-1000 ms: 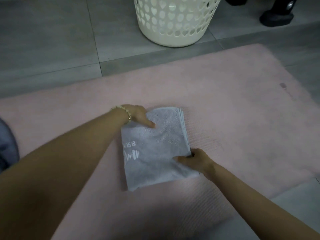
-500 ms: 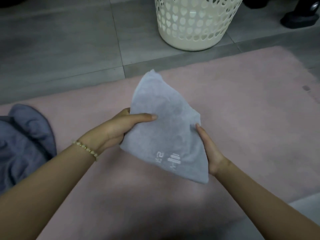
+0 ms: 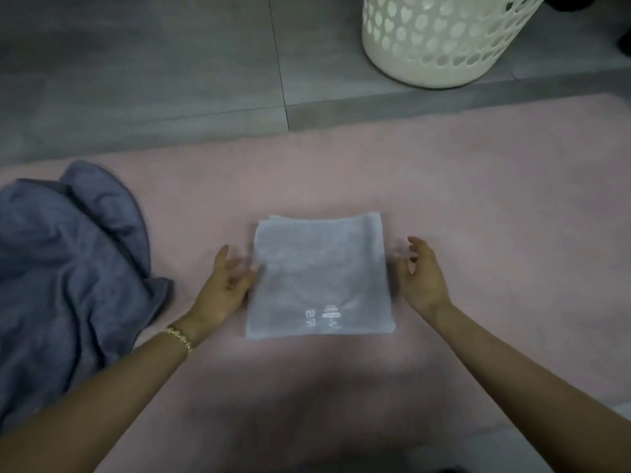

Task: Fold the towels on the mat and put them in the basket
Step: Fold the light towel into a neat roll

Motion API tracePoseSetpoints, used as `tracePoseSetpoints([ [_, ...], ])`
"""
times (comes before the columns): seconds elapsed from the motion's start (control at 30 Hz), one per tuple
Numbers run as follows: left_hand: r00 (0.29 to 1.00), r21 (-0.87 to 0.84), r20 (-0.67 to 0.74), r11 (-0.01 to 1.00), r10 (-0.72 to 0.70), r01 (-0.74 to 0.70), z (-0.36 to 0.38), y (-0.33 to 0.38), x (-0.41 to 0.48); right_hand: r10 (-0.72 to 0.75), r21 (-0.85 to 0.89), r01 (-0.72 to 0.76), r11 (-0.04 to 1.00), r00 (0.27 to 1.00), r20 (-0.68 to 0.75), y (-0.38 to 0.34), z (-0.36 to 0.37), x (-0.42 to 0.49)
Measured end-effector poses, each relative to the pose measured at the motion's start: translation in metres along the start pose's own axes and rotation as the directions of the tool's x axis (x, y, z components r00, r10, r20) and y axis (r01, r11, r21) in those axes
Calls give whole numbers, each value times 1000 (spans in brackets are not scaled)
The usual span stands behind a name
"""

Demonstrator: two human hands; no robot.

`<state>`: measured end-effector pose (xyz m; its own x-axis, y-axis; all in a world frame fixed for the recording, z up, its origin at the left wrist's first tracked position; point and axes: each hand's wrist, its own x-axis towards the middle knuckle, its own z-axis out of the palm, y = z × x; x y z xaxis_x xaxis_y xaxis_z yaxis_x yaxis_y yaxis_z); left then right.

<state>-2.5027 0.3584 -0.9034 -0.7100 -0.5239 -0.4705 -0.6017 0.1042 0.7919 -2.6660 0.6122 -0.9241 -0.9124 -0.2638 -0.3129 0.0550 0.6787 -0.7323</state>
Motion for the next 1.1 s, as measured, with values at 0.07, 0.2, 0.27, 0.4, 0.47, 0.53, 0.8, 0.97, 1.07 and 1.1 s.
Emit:
tracePoseSetpoints([
  [0.07, 957, 420, 16, 866, 291, -270, 5, -26, -2, -232, -139, 230, 963, 973, -1, 14, 7, -14],
  [0.2, 710, 657, 481, 324, 515, -681, 34, -49, -5, -575, -294, 653, 698, 756, 314, 25, 23, -32],
  [0.27, 705, 671, 533, 274, 469, -689, 45, -57, 1, -583, -357, 754, 552, 655, 481, 33, 30, -33],
  [0.4, 692, 729, 518, 164, 503, -665, 47, -68, 11, -502, -424, 797, 430, 601, 622, 41, 31, -25],
  [0.47, 679, 748, 511, 116, 527, -654, 52, -69, 12, -471, -422, 802, 423, 593, 653, 40, 31, -21],
  [0.53, 679, 763, 508, 90, 530, -640, 55, -66, 10, -445, -415, 794, 444, 598, 667, 39, 30, -21],
  [0.8, 757, 720, 602, 235, 254, -652, 43, -23, 9, -528, -381, 829, 410, 556, 642, 27, 24, -14],
  [0.97, 721, 531, 693, 697, -29, -482, 16, 37, 18, -103, -232, 484, 844, 570, 815, -37, -4, 1],
  [1.07, 726, 459, 684, 819, -78, -344, -1, 50, 25, 118, -279, 279, 919, 481, 869, -62, -16, 16],
  [1.1, 757, 402, 651, 868, -48, -291, -7, 48, 27, 140, -262, 201, 944, 474, 869, -64, -17, 21],
])
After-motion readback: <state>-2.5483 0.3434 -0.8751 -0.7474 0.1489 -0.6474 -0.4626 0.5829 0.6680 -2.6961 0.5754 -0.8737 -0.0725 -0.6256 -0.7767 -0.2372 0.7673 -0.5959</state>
